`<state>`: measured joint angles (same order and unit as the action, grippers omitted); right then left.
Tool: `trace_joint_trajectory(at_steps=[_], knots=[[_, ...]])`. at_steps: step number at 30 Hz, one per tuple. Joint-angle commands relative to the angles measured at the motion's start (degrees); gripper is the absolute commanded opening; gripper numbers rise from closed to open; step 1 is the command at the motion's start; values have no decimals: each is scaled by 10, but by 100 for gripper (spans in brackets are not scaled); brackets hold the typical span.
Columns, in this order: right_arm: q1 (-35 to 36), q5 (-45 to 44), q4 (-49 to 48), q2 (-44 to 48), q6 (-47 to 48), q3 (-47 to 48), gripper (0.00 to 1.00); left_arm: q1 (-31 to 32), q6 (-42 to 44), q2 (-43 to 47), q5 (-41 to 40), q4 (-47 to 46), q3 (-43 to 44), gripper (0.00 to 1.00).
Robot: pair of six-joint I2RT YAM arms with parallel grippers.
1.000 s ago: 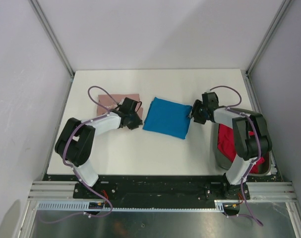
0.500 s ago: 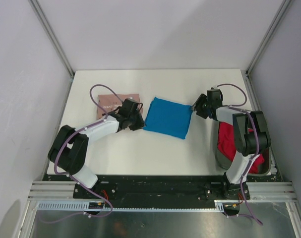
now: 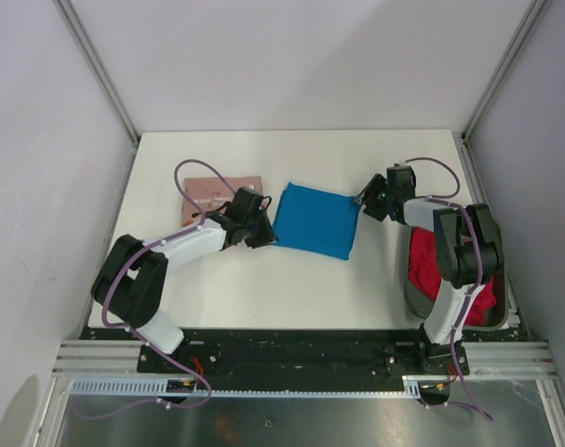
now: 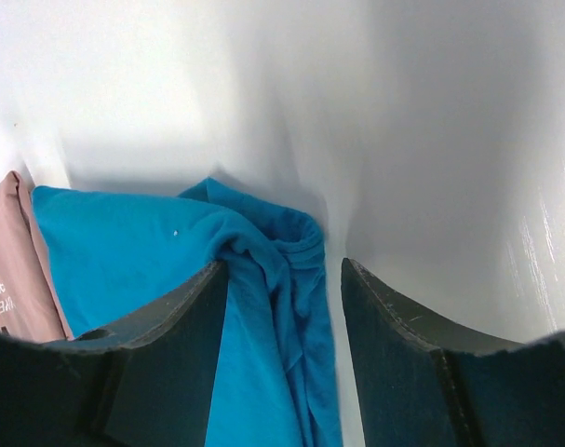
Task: Fold and stack the t-shirts
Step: Put the neatly folded tshirt into the corner of the board with both arms
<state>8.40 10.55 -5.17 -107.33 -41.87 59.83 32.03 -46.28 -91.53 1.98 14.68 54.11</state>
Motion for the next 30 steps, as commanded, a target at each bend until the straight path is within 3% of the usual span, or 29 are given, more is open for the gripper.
trace_joint_trajectory(at_steps=[1,30], knots=[[-3,7,-28,27,-9,19,57,7,14,-3,7,-9,-6,29],[-3,10,-28,-21,-11,19,59,13,14,-11,13,-16,-17,28]])
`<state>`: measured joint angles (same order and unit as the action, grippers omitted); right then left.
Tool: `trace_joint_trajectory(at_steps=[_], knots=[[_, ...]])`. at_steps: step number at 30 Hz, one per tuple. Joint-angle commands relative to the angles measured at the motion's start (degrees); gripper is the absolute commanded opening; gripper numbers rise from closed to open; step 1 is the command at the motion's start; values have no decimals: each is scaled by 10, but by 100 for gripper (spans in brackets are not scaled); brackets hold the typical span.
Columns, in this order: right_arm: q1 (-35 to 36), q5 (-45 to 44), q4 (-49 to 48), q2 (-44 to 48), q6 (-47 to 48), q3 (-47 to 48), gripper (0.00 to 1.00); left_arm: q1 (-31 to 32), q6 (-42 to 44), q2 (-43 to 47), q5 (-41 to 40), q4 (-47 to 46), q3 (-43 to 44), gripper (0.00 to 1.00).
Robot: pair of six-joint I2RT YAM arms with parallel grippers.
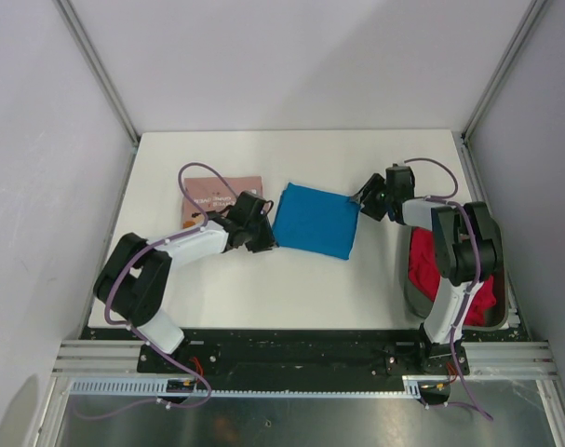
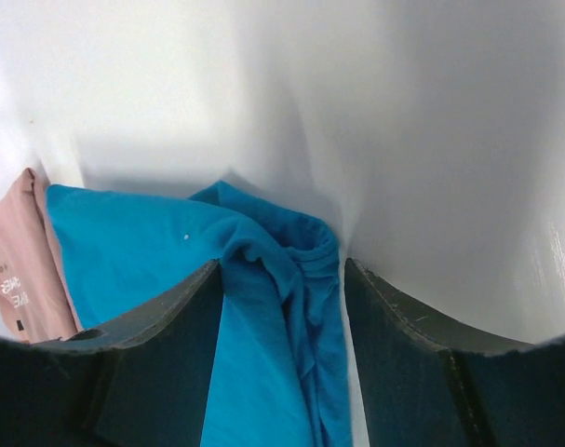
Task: Fold and stack the t-shirts
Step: Put the neatly folded tshirt into the corner of the board with both arms
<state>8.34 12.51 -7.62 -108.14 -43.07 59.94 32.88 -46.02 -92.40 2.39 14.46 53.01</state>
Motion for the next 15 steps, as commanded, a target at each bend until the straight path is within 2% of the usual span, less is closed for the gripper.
trace_joint_trajectory(at_steps=[1,4,6,11,15], knots=[[-2,-13,-2,-15,2,18,58,4,11,-2,8,-14,-6,28],[-3,-18,4,-18,4,18,56,4,11,-2,9,-14,-6,28],[-3,-19,6,-21,5,19,50,5,11,-3,8,-15,-7,28],[-3,-15,9,-33,2,25,22,5,14,-8,6,-16,-10,29],[-5,-20,23,-42,8,41,7,4,24,-11,5,-16,-10,34]])
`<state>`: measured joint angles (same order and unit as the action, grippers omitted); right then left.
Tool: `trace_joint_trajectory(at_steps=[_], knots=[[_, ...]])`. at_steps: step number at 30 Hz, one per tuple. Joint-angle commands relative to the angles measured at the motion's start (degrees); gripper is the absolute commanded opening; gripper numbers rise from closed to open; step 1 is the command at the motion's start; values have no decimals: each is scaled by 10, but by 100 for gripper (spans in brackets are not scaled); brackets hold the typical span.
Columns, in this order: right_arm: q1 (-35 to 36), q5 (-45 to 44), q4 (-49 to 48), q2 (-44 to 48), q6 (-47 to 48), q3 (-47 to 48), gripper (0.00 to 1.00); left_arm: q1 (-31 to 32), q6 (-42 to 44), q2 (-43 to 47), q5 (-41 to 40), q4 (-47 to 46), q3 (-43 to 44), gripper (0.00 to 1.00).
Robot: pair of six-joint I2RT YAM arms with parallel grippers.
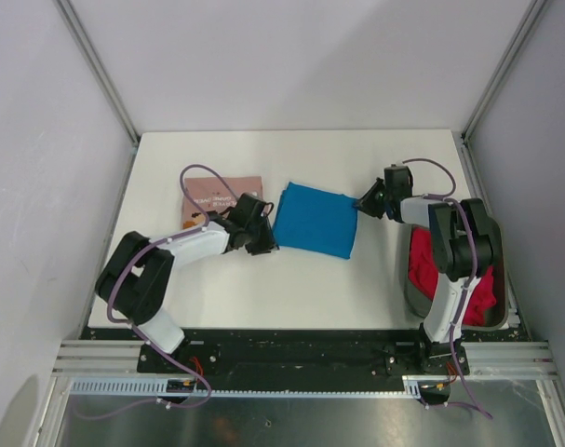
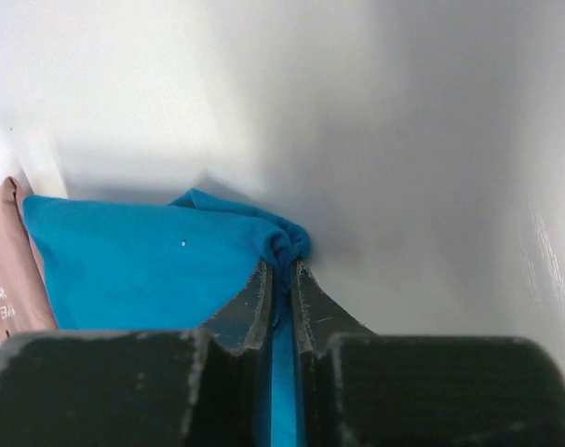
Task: Fold and stack the t-shirts
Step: Put the neatly folded tshirt into the corner of the board with both arms
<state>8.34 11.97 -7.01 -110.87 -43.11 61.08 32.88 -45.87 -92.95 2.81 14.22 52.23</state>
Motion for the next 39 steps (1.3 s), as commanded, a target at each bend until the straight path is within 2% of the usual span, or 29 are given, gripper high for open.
trace_joint_trajectory(at_steps=[1,4,14,23,39], knots=[[-5,-17,20,-16,11,34,4,4,26,-7,2,-13,-1,35],[-7,-24,37,-20,21,53,0,3,39,-10,4,-13,6,37],[-7,-32,67,-29,44,83,0,-8,99,-70,36,-14,68,38],[-8,-29,67,-35,50,84,0,-38,109,-91,61,-11,95,37],[-8,-22,86,-40,51,88,0,-45,97,-130,81,-9,115,39]])
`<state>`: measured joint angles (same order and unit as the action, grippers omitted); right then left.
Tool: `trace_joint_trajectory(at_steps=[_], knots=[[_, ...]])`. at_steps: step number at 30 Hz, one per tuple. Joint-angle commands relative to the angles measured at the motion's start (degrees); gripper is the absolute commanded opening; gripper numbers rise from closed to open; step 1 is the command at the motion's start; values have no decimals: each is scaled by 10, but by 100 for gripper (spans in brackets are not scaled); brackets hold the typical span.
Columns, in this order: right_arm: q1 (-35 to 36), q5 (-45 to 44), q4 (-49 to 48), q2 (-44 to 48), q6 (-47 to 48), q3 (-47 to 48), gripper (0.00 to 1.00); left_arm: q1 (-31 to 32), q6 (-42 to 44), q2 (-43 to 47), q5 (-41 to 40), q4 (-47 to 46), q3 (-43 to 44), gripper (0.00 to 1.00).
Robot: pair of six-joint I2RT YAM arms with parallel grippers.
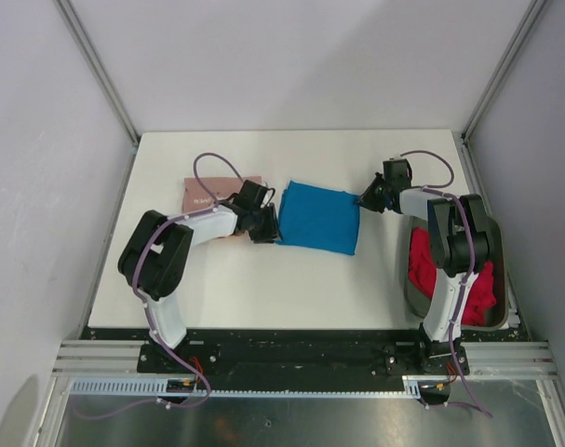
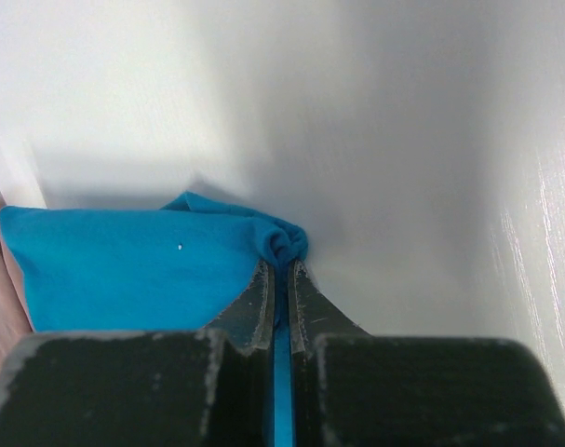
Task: Fold and stack the t-shirts
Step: Put the neatly folded tshirt into the corner of the board with both arms
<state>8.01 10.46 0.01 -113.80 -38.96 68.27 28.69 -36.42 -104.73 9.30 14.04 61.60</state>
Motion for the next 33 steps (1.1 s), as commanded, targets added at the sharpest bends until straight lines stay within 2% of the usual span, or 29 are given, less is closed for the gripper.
trace_joint_trajectory(at_steps=[1,6,14,22,33], knots=[[-5,-7,17,-11,10,16,0,-3,0,-14,16,-7,22,38],[-5,-7,21,-6,13,16,0,-1,-12,-12,17,-7,20,31],[0,-15,38,46,20,20,0,4,-32,19,17,-8,16,2],[48,-52,79,135,46,23,0,7,-44,61,36,-5,46,0],[101,-88,101,181,62,30,0,14,-40,79,42,-5,69,0]])
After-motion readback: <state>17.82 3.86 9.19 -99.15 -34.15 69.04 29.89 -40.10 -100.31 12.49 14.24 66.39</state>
